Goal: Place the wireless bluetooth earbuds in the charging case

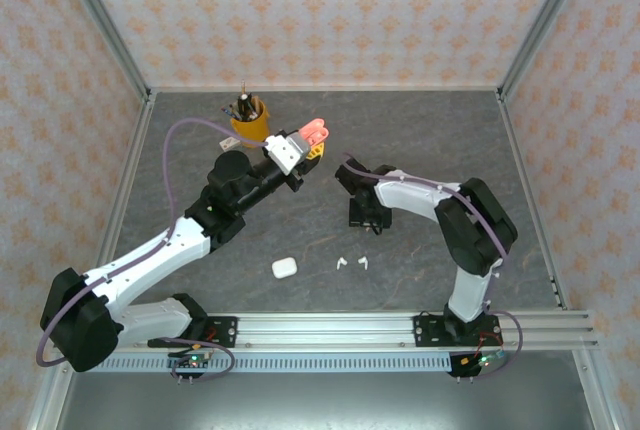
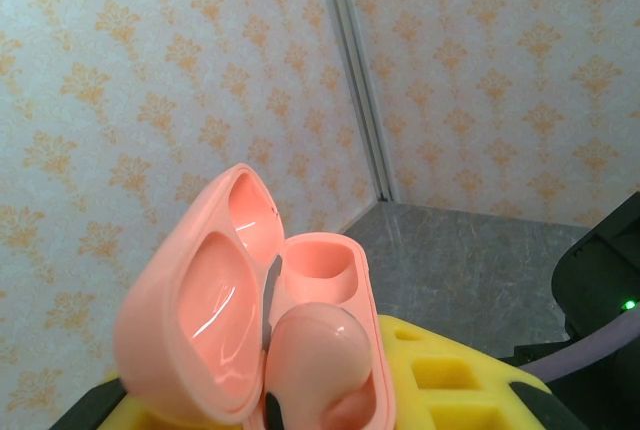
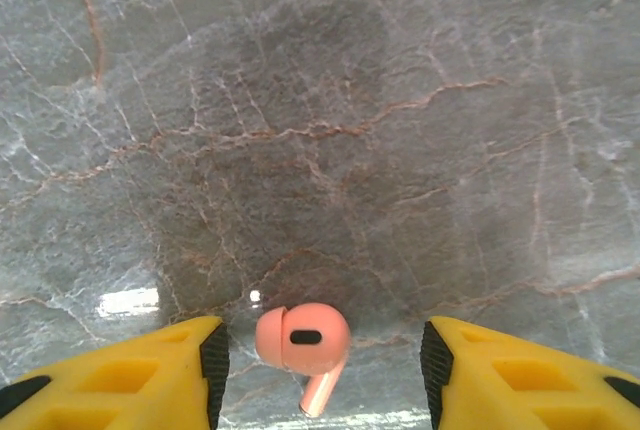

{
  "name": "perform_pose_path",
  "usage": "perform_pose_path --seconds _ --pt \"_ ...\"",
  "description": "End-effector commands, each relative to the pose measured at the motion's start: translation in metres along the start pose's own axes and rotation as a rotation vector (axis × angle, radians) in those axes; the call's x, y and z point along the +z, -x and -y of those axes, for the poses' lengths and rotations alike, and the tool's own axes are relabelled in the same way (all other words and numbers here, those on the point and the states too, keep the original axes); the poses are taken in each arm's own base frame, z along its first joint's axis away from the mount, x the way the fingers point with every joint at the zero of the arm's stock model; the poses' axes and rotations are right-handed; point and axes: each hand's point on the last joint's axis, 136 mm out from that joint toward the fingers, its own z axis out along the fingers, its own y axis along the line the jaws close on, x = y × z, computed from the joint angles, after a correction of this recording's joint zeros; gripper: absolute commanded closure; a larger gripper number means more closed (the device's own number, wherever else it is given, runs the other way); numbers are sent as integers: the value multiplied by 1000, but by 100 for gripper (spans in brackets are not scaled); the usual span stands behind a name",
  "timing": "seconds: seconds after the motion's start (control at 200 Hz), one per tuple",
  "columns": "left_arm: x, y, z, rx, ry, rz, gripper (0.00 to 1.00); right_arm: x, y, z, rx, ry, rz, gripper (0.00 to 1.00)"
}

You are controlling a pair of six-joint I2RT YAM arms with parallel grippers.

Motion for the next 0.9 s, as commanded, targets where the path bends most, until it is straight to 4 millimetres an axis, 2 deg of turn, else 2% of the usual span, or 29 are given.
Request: perform_pose_path --seconds 0.0,0.52,0.896 --pt "-1 6 -6 -3 24 38 100 0 7 -4 -13 -13 17 47" --pt "-2 4 -8 -13 24 37 100 5 13 3 -9 -65 39 54" --pt "-1 4 -8 -24 21 37 100 7 14 12 32 -39 32 62"
